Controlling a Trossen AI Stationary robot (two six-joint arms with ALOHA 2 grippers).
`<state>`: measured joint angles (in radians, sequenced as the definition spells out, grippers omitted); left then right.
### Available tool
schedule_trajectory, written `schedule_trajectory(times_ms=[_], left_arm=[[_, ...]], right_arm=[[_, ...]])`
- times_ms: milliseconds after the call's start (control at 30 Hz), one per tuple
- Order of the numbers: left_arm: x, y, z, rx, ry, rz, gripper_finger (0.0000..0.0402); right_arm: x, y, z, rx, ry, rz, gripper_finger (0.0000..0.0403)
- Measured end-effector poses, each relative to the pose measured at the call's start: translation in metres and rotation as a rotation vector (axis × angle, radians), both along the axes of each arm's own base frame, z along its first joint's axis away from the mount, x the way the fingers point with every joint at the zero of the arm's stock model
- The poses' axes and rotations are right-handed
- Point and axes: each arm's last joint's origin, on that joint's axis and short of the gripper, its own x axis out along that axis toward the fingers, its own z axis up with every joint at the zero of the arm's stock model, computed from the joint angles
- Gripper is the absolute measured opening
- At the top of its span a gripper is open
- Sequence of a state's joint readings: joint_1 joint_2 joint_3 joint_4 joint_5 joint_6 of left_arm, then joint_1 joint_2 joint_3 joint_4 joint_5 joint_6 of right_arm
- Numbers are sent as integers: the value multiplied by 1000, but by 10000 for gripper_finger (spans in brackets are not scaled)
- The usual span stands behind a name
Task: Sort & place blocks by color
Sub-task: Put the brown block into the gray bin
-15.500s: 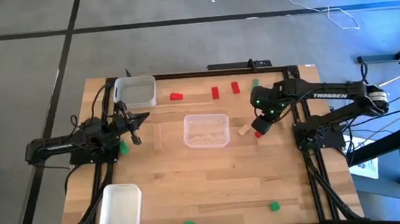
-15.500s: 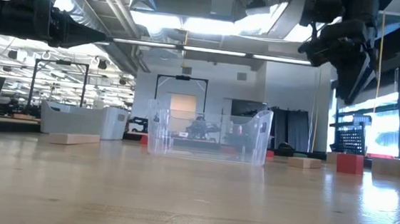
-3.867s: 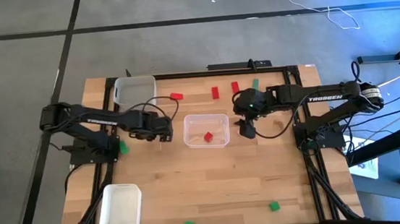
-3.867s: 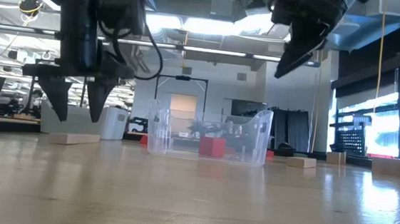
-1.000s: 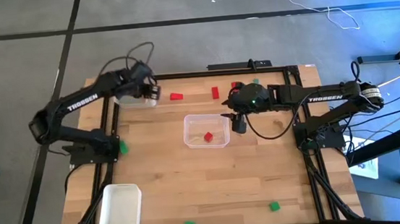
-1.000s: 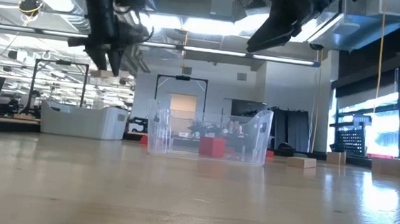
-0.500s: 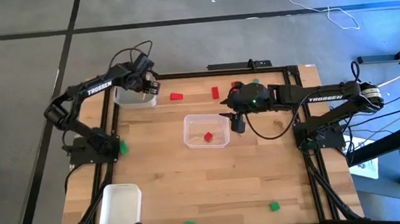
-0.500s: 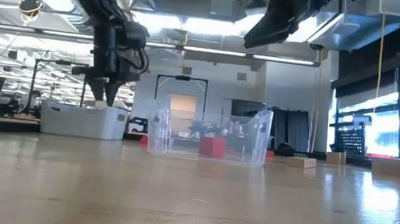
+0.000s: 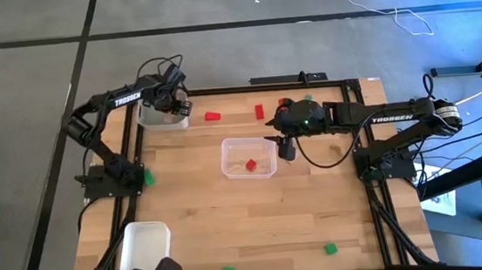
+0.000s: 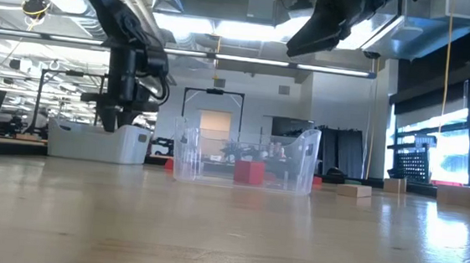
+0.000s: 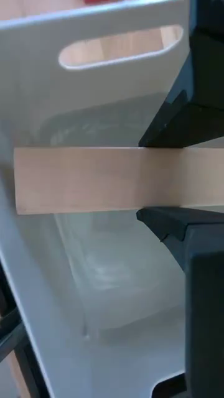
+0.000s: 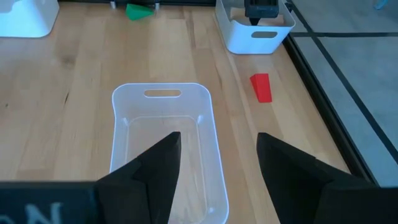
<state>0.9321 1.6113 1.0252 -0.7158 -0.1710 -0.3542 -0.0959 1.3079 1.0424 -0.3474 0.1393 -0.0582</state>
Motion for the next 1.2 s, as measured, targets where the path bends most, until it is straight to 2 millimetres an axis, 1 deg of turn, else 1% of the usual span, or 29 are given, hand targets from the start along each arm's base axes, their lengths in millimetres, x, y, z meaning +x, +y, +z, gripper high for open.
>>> schedule_trajectory(times_ms=[133,200,400,500,600,733,833,933,1000,1067,1133,1200], left_arm=[[0,0,0,8,10,2,176],[-1,0,0,18,26,8,190],[0,0,0,17,16,7,196],[-1,-1,6,31,2,5,196],[-1,-7,21,79,-15,-53,197],[2,-24,49,177,-71,-140,197],[2,-42,72,254,-113,-222,198],[1,-62,93,308,-185,-295,198],[0,-73,103,332,-230,-330,198],[0,-82,111,355,-259,-355,198],[-1,-89,116,374,-280,-374,198],[-1,-94,119,382,-292,-391,198]], right_arm=[[0,0,0,0,0,0,211],[0,0,0,0,0,0,211],[0,0,0,2,0,-1,211],[0,0,0,3,0,-1,211],[0,0,0,3,-1,-2,211],[2,0,3,9,-44,-8,211],[2,0,3,80,-61,-56,211],[-1,-2,-1,195,-44,-145,211],[-5,-5,-3,284,-6,-230,211],[-12,-8,-6,340,73,-309,211],[-21,-9,-8,365,187,-362,211],[-31,-8,-7,359,317,-353,211]])
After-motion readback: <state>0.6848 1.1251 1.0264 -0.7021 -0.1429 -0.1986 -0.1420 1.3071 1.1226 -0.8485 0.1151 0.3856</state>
